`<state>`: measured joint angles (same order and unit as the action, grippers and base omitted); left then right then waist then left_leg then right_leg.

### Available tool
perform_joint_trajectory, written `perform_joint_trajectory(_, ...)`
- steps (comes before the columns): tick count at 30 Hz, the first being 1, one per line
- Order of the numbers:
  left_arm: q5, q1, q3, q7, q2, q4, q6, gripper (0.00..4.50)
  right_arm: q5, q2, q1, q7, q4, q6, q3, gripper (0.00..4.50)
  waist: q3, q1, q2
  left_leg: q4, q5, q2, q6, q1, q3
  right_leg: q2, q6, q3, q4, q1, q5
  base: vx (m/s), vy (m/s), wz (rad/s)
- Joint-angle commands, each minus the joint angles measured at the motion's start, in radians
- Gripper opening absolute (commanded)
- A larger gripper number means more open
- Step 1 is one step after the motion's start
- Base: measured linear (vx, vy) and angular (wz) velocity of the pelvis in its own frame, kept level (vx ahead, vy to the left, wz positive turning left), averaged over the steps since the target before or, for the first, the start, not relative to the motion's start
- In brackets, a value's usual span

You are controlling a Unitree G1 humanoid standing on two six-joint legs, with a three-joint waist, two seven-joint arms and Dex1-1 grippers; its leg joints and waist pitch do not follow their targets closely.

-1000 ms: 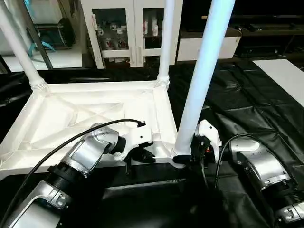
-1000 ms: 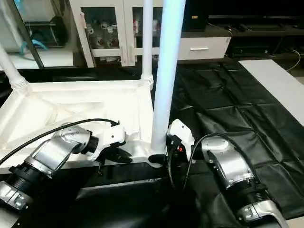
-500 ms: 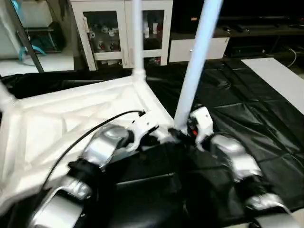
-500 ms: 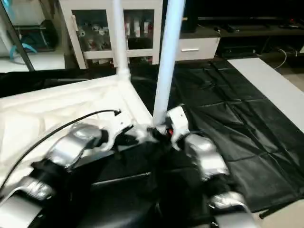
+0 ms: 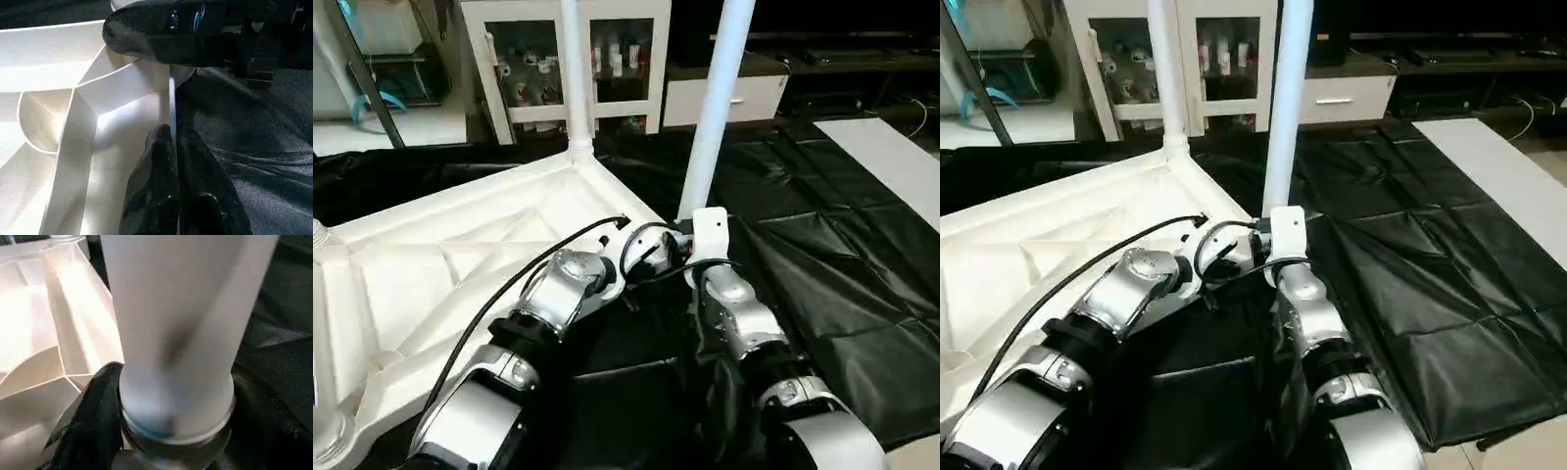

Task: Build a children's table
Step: Rotate leg to tighten

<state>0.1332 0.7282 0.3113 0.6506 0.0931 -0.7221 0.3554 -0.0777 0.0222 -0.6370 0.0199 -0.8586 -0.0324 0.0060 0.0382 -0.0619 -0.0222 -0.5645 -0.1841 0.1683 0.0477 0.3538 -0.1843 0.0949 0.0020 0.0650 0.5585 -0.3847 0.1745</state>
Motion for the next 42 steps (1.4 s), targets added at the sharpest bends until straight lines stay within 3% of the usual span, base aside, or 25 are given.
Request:
perform_joint_trajectory(1,0.021,-0.033,0.033,0.017,0.007,-0.056,0.011,0.00,0.009,-0.024,-0.010,-0.007,0.011,0.052,-0.024,2.70,-0.043,-0.001,-0.007,0.090,-0.494,0.053,0.034,-0.016,0.036,0.063,-0.122,-0.036,-0.082,0.005,0.444,0.000,0.000,0.00)
perform_joint_trajectory(3,0.021,-0.034,0.034,0.019,0.009,-0.056,0.010,0.00,0.010,-0.024,-0.004,-0.008,0.024,0.062,-0.021,2.70,-0.045,-0.003,-0.005,0.089,-0.467,0.054,0.031,-0.015,0.033,0.062,-0.139,-0.038,-0.078,0.007,0.398,0.000,0.000,0.00)
perform_joint_trajectory(6,0.022,-0.046,0.040,0.035,0.021,-0.041,0.010,0.00,0.006,-0.043,0.021,-0.039,0.081,0.058,-0.009,3.39,-0.046,-0.007,-0.007,0.088,-0.404,0.055,0.019,-0.009,0.027,0.061,-0.169,-0.040,-0.069,0.015,0.311,0.000,0.000,0.00)
perform_joint_trajectory(9,0.027,-0.059,0.047,0.054,0.038,-0.027,0.009,0.00,-0.010,-0.075,0.061,-0.093,0.186,-0.001,-0.007,3.52,-0.050,-0.014,-0.006,0.083,-0.352,0.057,0.003,-0.012,0.021,0.057,-0.185,-0.042,-0.063,0.018,0.254,0.000,0.000,0.00)
perform_joint_trajectory(12,0.032,-0.067,0.057,0.082,0.054,-0.012,0.010,0.00,-0.030,-0.111,0.088,-0.160,0.265,-0.065,-0.009,3.86,-0.055,-0.024,-0.009,0.078,-0.271,0.059,-0.016,-0.006,0.019,0.057,-0.198,-0.042,-0.050,0.027,0.162,0.000,0.000,0.00)
perform_joint_trajectory(14,0.033,-0.076,0.072,0.115,0.068,0.004,0.013,0.00,-0.045,-0.152,0.111,-0.216,0.322,-0.118,-0.004,3.91,-0.056,-0.028,-0.002,0.074,-0.216,0.058,-0.031,-0.003,0.017,0.055,-0.212,-0.040,-0.042,0.035,0.095,0.000,0.000,0.00)
perform_joint_trajectory(18,0.032,-0.099,0.105,0.210,0.109,0.055,0.022,0.00,-0.083,-0.250,0.152,-0.378,0.409,-0.212,0.015,4.31,-0.055,-0.033,-0.002,0.073,-0.211,0.061,-0.049,-0.004,0.016,0.059,-0.221,-0.040,-0.044,0.038,0.111,0.000,0.000,0.00)
perform_joint_trajectory(20,0.025,-0.123,0.143,0.318,0.156,0.113,0.013,0.00,-0.105,-0.334,0.184,-0.548,0.469,-0.254,0.048,4.43,-0.051,-0.035,-0.004,0.075,-0.249,0.064,-0.042,-0.005,0.016,0.060,-0.215,-0.041,-0.048,0.036,0.164,0.000,0.000,0.00)
perform_joint_trajectory(21,0.021,-0.133,0.160,0.362,0.176,0.141,0.008,0.00,-0.112,-0.369,0.198,-0.627,0.491,-0.253,0.070,4.43,-0.051,-0.036,-0.007,0.077,-0.263,0.064,-0.036,-0.006,0.017,0.061,-0.211,-0.041,-0.050,0.035,0.185,0.000,0.000,0.00)
perform_joint_trajectory(24,-0.003,-0.164,0.210,0.505,0.239,0.234,-0.012,0.00,-0.115,-0.483,0.258,-0.862,0.561,-0.201,0.158,4.43,-0.047,-0.039,-0.002,0.080,-0.293,0.068,-0.030,-0.005,0.019,0.062,-0.204,-0.042,-0.053,0.037,0.218,0.000,0.000,0.00)
perform_joint_trajectory(26,-0.014,-0.170,0.220,0.535,0.254,0.265,0.007,0.00,-0.134,-0.522,0.281,-0.944,0.595,-0.198,0.182,4.43,-0.046,-0.041,-0.002,0.079,-0.294,0.068,-0.037,-0.006,0.017,0.063,-0.205,-0.044,-0.052,0.035,0.231,0.000,0.000,0.00)
perform_joint_trajectory(29,-0.023,-0.175,0.231,0.563,0.264,0.294,0.014,0.00,-0.155,-0.543,0.288,-0.994,0.623,-0.212,0.191,4.43,-0.045,-0.041,-0.005,0.081,-0.306,0.068,-0.027,-0.009,0.018,0.062,-0.212,-0.042,-0.056,0.033,0.271,0.000,0.000,0.00)
perform_joint_trajectory(32,-0.020,-0.181,0.254,0.606,0.286,0.335,0.025,0.00,-0.179,-0.574,0.289,-1.068,0.658,-0.248,0.207,4.43,-0.048,-0.043,-0.001,0.080,-0.295,0.069,-0.028,-0.010,0.018,0.062,-0.218,-0.043,-0.052,0.035,0.258,0.000,0.000,0.00)
perform_joint_trajectory(35,-0.016,-0.184,0.252,0.604,0.287,0.348,0.028,0.00,-0.180,-0.583,0.285,-1.090,0.665,-0.256,0.213,4.43,-0.050,-0.044,0.007,0.074,-0.247,0.068,-0.045,-0.007,0.014,0.061,-0.231,-0.043,-0.047,0.036,0.208,0.000,0.000,0.00)
perform_joint_trajectory(42,-0.017,-0.191,0.250,0.602,0.293,0.363,0.042,0.00,-0.145,-0.590,0.268,-1.131,0.633,-0.244,0.246,4.43,-0.052,-0.049,0.007,0.069,-0.216,0.066,-0.053,-0.007,0.013,0.062,-0.239,-0.041,-0.044,0.036,0.205,0.000,0.000,0.00)
